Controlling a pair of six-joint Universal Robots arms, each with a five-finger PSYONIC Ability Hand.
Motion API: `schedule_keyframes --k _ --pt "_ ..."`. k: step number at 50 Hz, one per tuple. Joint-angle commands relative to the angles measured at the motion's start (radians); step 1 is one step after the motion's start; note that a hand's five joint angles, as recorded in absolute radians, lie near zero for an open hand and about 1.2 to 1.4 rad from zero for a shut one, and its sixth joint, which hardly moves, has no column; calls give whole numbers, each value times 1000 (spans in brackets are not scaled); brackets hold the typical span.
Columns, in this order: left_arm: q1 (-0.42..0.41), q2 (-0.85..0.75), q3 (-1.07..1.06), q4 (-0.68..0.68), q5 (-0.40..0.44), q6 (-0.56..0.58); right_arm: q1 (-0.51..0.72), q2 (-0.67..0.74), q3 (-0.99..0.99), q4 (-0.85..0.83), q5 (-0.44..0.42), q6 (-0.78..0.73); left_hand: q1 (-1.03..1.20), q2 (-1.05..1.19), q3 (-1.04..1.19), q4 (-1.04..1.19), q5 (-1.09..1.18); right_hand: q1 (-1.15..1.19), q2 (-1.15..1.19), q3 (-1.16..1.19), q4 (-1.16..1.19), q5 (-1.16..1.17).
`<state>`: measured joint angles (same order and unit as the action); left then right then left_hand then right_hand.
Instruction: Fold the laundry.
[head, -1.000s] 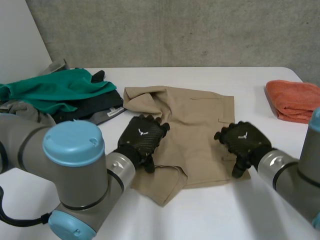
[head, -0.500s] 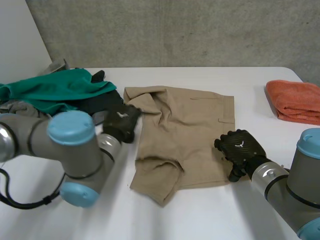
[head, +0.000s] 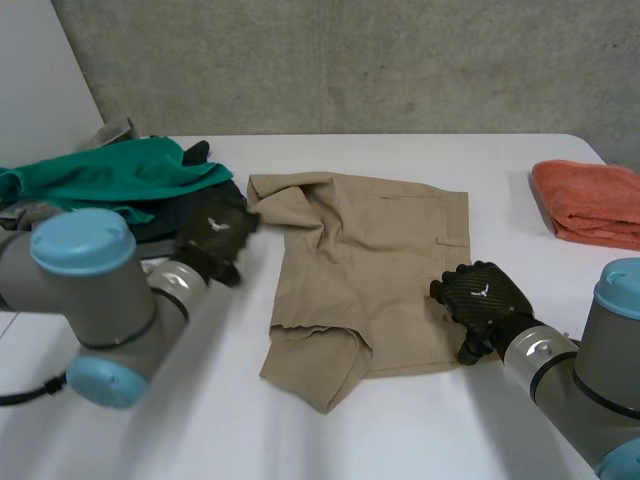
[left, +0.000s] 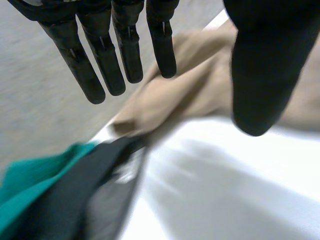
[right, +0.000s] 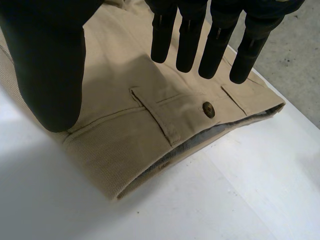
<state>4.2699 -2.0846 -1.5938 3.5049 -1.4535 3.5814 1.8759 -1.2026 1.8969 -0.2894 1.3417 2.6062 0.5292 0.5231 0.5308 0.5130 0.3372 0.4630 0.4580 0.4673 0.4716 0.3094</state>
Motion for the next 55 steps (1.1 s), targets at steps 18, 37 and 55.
schedule_keyframes --k 18,37,55 --pt "-222 -199 141 -15 42 -214 -4 -8 11 -1 2 0 163 169 161 179 180 89 94 84 80 68" --pt "-62 -80 91 94 -165 -173 -3 -12 11 1 1 -5 867 873 865 883 885 92 97 87 83 71" --pt "156 -106 35 94 -22 -83 8 -11 11 3 1 -5 246 252 244 262 263 92 97 87 83 71"
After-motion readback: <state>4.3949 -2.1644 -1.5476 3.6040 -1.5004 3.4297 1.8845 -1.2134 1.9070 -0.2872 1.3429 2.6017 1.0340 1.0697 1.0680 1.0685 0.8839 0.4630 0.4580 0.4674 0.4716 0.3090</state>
